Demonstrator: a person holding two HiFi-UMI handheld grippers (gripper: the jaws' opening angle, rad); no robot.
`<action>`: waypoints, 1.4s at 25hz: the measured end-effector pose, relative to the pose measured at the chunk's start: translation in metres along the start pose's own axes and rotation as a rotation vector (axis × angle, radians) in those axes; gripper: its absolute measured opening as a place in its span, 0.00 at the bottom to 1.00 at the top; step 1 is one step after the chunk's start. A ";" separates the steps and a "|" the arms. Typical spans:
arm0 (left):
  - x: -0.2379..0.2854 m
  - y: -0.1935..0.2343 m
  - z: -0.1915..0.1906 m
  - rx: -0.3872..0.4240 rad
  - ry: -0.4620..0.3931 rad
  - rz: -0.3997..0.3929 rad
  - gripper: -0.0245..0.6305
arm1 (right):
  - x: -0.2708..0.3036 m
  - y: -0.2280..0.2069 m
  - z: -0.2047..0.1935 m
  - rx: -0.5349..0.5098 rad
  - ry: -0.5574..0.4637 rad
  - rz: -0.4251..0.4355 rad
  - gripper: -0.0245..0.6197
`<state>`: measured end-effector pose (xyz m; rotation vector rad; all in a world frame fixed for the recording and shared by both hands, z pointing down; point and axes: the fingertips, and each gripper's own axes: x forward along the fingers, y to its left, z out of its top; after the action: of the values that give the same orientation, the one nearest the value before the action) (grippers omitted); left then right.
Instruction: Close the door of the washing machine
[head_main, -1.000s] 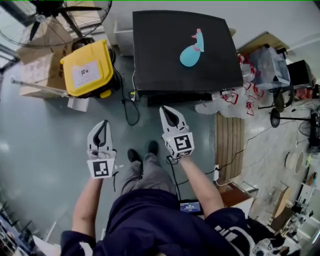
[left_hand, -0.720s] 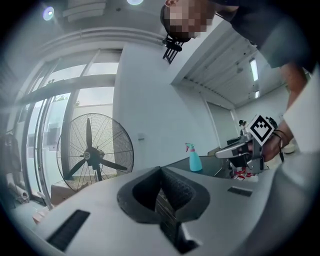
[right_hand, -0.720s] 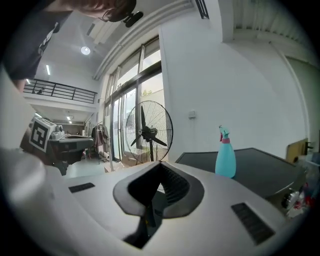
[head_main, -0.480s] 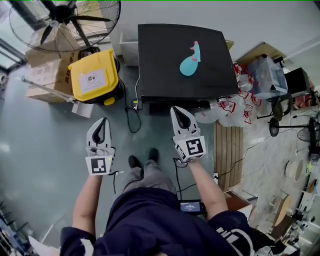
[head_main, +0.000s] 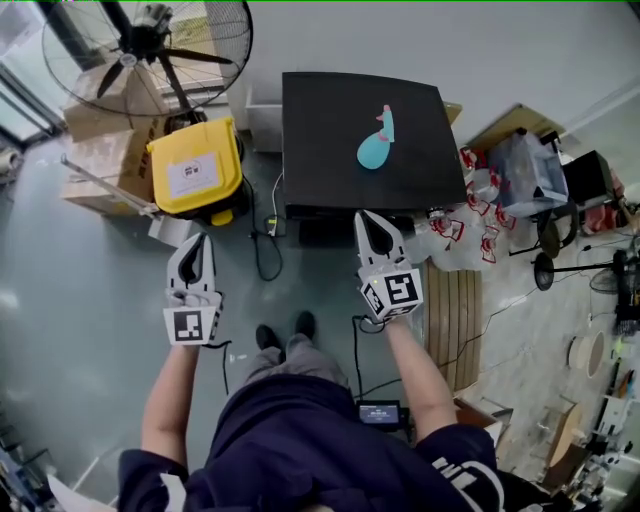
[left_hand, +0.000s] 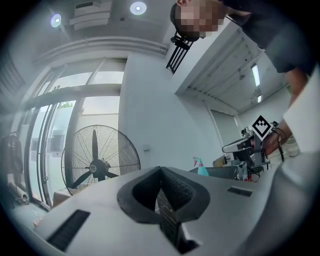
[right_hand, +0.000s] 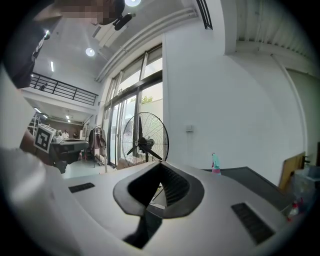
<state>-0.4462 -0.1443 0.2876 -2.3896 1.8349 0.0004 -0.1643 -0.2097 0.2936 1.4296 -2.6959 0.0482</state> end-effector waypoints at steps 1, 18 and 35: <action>0.000 0.001 0.003 0.000 -0.003 0.002 0.07 | 0.000 -0.001 0.005 -0.004 -0.002 0.000 0.07; -0.031 0.027 0.049 0.004 -0.044 0.032 0.07 | -0.010 0.019 0.059 -0.036 -0.024 0.009 0.07; -0.038 0.046 0.073 0.034 -0.063 0.083 0.07 | -0.009 0.023 0.096 -0.076 -0.090 -0.025 0.07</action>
<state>-0.4946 -0.1118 0.2139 -2.2627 1.8879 0.0511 -0.1846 -0.1960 0.1974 1.4773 -2.7178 -0.1219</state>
